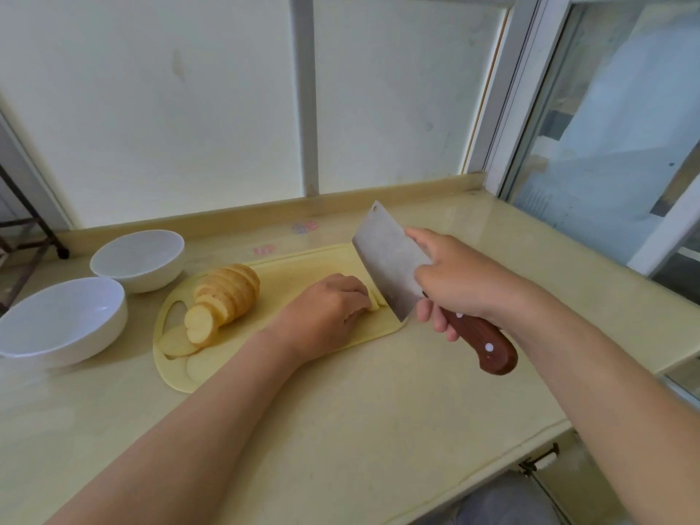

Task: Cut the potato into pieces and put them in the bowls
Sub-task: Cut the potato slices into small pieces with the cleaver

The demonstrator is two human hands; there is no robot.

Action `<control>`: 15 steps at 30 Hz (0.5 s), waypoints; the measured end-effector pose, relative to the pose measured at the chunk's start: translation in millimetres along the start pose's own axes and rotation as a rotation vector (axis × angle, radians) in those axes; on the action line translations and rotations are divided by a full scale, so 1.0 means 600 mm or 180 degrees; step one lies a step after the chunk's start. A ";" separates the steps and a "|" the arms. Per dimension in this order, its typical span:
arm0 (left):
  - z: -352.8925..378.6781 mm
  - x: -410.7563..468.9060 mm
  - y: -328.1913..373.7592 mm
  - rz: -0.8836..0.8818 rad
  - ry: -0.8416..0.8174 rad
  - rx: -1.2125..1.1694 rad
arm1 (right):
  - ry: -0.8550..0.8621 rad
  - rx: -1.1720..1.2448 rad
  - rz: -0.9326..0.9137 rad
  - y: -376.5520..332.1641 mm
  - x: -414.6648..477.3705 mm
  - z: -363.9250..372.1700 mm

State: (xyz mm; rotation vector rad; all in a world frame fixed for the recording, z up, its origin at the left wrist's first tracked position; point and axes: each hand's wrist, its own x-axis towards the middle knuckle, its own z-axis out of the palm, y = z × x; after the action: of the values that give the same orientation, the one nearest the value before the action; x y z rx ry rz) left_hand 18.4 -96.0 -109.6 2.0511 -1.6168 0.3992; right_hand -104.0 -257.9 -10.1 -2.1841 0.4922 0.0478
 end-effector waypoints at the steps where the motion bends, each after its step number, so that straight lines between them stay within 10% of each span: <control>1: 0.001 0.000 -0.002 0.0009 0.0012 -0.0002 | 0.0037 0.0083 -0.0012 0.001 0.003 -0.008; 15: -0.001 -0.004 -0.008 -0.0397 0.0393 0.0126 | 0.0066 0.0517 0.0095 0.064 0.037 -0.023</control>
State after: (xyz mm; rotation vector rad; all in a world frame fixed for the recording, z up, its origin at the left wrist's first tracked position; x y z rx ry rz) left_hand 22.4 -92.9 -111.3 2.0999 -1.4114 0.5060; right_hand -99.2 -296.7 -35.0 -2.0202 0.5224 0.0014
